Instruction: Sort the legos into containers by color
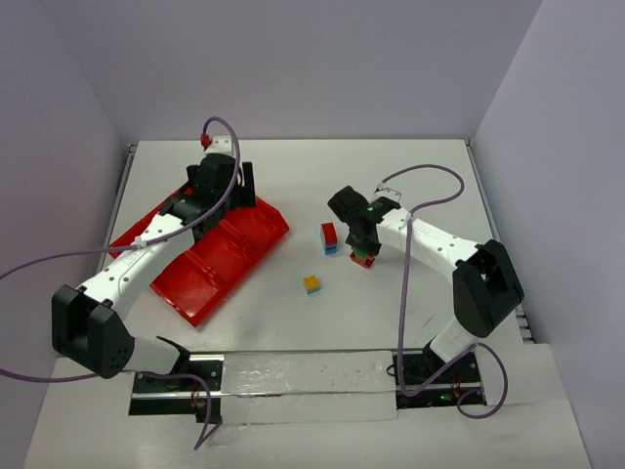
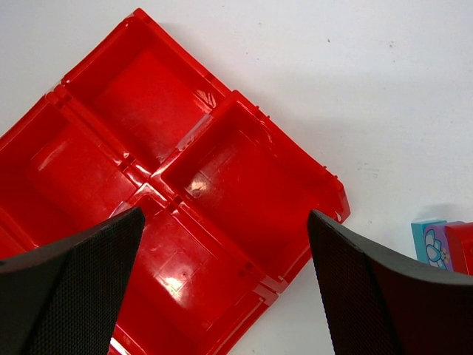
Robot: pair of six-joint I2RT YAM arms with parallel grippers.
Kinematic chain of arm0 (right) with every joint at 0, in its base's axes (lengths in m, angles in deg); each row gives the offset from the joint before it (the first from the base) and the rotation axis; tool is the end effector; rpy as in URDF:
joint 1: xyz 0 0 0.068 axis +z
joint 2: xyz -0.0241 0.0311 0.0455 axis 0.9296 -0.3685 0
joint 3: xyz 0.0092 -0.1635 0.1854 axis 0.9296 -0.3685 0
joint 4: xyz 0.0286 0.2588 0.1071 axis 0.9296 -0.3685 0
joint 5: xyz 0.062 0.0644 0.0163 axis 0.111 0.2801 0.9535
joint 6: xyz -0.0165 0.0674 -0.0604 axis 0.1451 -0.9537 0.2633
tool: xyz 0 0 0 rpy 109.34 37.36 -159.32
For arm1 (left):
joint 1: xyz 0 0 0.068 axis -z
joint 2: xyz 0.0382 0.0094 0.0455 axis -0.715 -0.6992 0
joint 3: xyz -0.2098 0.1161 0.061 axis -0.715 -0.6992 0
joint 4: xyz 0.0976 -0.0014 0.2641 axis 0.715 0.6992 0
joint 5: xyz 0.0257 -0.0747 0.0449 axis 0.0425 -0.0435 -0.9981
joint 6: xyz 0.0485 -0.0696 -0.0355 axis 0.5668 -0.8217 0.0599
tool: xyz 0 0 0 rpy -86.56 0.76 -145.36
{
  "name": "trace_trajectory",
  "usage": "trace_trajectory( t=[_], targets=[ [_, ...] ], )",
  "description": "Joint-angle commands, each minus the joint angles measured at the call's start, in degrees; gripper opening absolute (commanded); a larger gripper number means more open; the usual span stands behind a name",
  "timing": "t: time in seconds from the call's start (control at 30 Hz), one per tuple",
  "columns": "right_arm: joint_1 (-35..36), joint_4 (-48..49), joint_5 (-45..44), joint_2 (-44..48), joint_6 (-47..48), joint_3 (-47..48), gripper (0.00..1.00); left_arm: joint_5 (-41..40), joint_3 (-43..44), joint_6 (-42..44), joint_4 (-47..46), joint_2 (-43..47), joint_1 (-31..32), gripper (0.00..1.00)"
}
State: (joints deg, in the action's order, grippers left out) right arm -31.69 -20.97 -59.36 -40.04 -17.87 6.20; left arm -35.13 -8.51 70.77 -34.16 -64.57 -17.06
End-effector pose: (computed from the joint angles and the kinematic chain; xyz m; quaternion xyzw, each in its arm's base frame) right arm 0.2957 0.1684 0.1617 0.2332 0.9258 -0.0603 0.2912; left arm 0.3421 -0.1461 0.2716 -0.0284 0.8724 -0.0020 0.4879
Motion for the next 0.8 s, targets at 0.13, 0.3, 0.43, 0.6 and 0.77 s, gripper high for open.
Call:
trace_trajectory(
  t=[0.13,0.3,0.43,0.6,0.77],
  targets=[
    [-0.6,3.9,5.3,7.5,12.4,6.6,0.0,4.4,4.6,-0.9,0.2,-1.1,0.5,0.99],
    [-2.1,8.0,24.2,10.7,27.1,9.2,0.0,35.3,4.7,6.5,-3.2,2.3,0.5,0.99],
    [-3.9,7.9,38.7,12.5,32.7,10.8,0.0,52.1,6.2,11.4,-2.1,4.2,0.5,0.99],
    [-5.8,5.2,47.2,11.5,34.7,13.2,0.0,62.9,2.3,12.2,-8.1,7.8,0.6,0.99],
    [-6.7,5.0,54.2,8.9,35.8,14.6,0.0,67.0,-0.4,13.7,-10.0,7.4,1.3,0.94]
  ],
)
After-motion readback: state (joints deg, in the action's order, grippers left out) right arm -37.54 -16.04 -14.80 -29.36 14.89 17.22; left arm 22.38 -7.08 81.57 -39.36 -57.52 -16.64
